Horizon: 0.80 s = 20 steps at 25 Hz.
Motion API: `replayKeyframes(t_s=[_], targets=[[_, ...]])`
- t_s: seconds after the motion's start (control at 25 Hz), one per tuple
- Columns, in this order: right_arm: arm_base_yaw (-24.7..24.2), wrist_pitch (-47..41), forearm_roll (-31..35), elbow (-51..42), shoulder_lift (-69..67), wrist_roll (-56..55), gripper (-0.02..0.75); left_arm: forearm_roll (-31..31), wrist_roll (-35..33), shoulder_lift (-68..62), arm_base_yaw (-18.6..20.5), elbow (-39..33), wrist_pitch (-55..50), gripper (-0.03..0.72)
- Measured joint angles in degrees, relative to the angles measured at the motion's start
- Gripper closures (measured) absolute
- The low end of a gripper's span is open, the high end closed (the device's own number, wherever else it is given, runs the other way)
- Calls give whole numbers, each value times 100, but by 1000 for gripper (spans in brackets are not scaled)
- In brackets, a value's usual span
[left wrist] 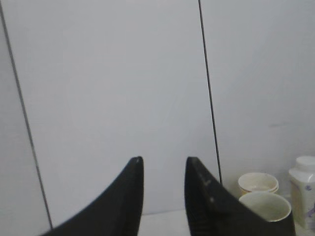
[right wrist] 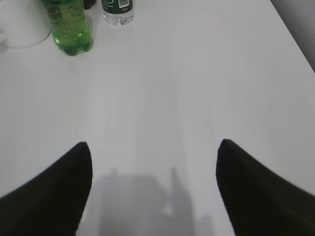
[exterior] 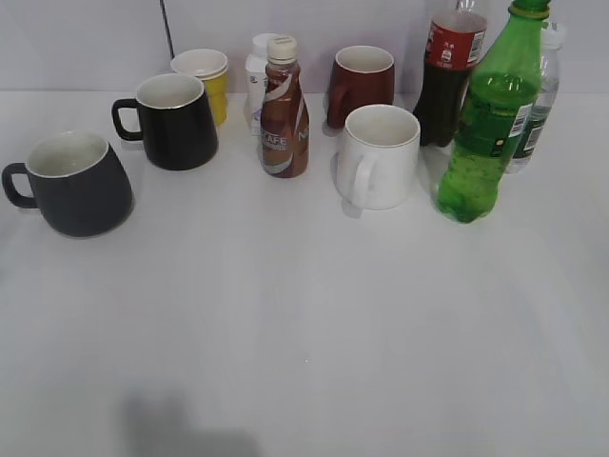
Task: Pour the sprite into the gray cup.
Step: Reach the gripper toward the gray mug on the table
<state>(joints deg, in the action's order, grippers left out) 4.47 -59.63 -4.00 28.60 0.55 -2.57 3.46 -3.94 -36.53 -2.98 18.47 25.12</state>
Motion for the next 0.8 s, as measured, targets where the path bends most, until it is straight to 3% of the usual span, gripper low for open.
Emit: replayKeyframes(t_s=[0.12, 0.28, 0.8], targets=[[0, 0, 0, 0, 0, 0, 150, -146, 0, -1568, 0, -34, 1141, 450], [0, 0, 0, 0, 0, 0, 150, -436, 0, -2977, 0, -40, 1864, 449], [0, 0, 0, 0, 0, 0, 150, -86, 0, -5717, 0, -69, 2679, 449]])
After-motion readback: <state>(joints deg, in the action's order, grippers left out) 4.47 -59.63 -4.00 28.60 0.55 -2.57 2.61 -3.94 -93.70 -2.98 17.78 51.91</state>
